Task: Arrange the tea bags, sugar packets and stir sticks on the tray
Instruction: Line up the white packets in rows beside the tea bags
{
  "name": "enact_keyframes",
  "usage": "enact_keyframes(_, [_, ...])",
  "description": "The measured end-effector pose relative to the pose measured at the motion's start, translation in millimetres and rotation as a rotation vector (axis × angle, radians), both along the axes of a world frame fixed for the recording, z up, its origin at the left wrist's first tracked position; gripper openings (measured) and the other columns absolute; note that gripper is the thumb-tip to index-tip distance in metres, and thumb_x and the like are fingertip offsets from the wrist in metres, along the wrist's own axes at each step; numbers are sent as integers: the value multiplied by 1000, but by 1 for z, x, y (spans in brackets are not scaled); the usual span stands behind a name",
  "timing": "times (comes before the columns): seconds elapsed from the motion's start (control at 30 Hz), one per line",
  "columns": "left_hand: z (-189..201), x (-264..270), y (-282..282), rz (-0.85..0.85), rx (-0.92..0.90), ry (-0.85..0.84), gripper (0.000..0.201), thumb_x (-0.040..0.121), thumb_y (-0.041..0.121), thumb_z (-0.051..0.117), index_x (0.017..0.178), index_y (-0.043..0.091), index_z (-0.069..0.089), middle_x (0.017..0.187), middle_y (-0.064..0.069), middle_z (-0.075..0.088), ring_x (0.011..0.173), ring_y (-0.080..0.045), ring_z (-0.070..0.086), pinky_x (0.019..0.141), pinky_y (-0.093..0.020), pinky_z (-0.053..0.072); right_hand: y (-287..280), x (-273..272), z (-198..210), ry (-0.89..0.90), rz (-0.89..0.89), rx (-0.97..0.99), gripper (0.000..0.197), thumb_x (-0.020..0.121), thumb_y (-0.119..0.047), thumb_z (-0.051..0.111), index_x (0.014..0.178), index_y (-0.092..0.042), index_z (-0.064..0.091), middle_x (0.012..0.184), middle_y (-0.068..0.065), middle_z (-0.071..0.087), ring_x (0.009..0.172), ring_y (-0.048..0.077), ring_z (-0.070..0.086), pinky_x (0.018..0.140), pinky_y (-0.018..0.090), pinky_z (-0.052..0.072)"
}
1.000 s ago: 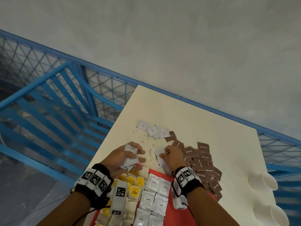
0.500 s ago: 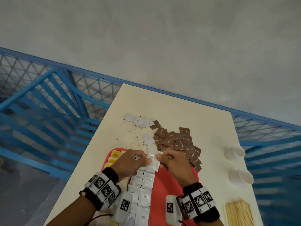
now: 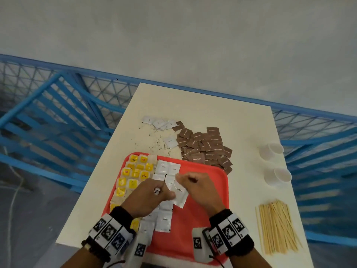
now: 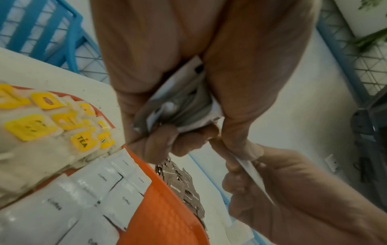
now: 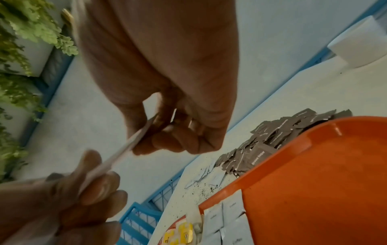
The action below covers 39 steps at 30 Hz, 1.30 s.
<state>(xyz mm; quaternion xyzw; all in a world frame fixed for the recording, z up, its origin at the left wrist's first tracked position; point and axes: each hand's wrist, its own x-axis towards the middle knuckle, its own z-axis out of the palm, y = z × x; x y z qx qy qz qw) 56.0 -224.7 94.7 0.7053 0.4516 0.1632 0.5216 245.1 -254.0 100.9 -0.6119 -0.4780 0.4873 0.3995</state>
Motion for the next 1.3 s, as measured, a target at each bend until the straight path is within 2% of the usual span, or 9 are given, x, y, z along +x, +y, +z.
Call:
enact_keyframes(0.1, [-5,-1,-15,79,-30,-18,31,90,30,71,61,25,61,57,17,55,56,0,48,60,-14,39,-10,9,-1,65,-123,-34,33,92,-35,66,79,-6,75,65,-8,68,59,-3,54,59,14,42])
enact_keyframes(0.2, [-10,-3,-29,189,-91,-51,30,90,25,72,65,13,62,55,16,51,54,1,44,56,-18,41,-25,12,1,130,7,-108,17,89,-25,72,82,-11,75,65,-12,70,57,-4,56,56,10,42])
enact_keyframes(0.33, [-13,-11,-39,131,-138,-70,30,90,27,71,66,13,61,52,17,49,49,1,43,51,-14,38,-40,7,-16,73,2,-127,12,83,-19,78,81,-8,76,68,6,71,59,6,57,59,19,45])
enact_keyframes(0.47, [-20,-44,-44,127,-155,-13,33,92,26,69,67,7,59,53,17,54,51,5,50,54,-16,40,-54,12,-44,-38,35,-244,18,85,-20,77,72,-11,69,55,-8,58,49,2,45,52,14,37])
enact_keyframes(0.57, [-31,-75,-47,226,-250,-32,32,91,26,71,62,17,62,55,10,55,49,-1,47,53,-19,38,-72,-1,-71,-77,142,-400,20,84,-18,78,70,-14,64,53,-12,53,49,3,43,52,16,38])
enact_keyframes(0.63, [-37,-91,-51,247,-282,-28,33,89,30,72,59,20,62,56,5,54,49,-7,46,49,-22,38,-81,-11,-88,-86,155,-450,19,82,-17,79,70,-13,64,56,-9,57,54,8,47,54,19,42])
enact_keyframes(0.77, [-41,-110,-51,249,-302,-37,36,89,30,70,71,-1,61,61,-2,56,45,-5,49,45,-15,39,-88,-28,-102,-78,113,-483,17,84,-14,76,81,0,67,72,10,63,55,13,50,53,19,45])
enact_keyframes(0.9, [-45,-122,-41,222,-352,-55,34,81,42,72,65,13,62,64,-8,62,51,-13,50,46,-23,40,-91,-42,-108,-65,2,-498,15,84,-11,76,78,-3,65,61,3,61,44,5,48,46,17,42])
enact_keyframes(1.3, [-35,-114,-8,298,-540,-265,45,75,41,73,82,-1,61,69,-12,55,54,-15,51,48,-26,40,-93,-57,-117,-313,-24,-515,22,75,-17,85,72,-11,64,67,0,69,55,7,57,57,21,50])
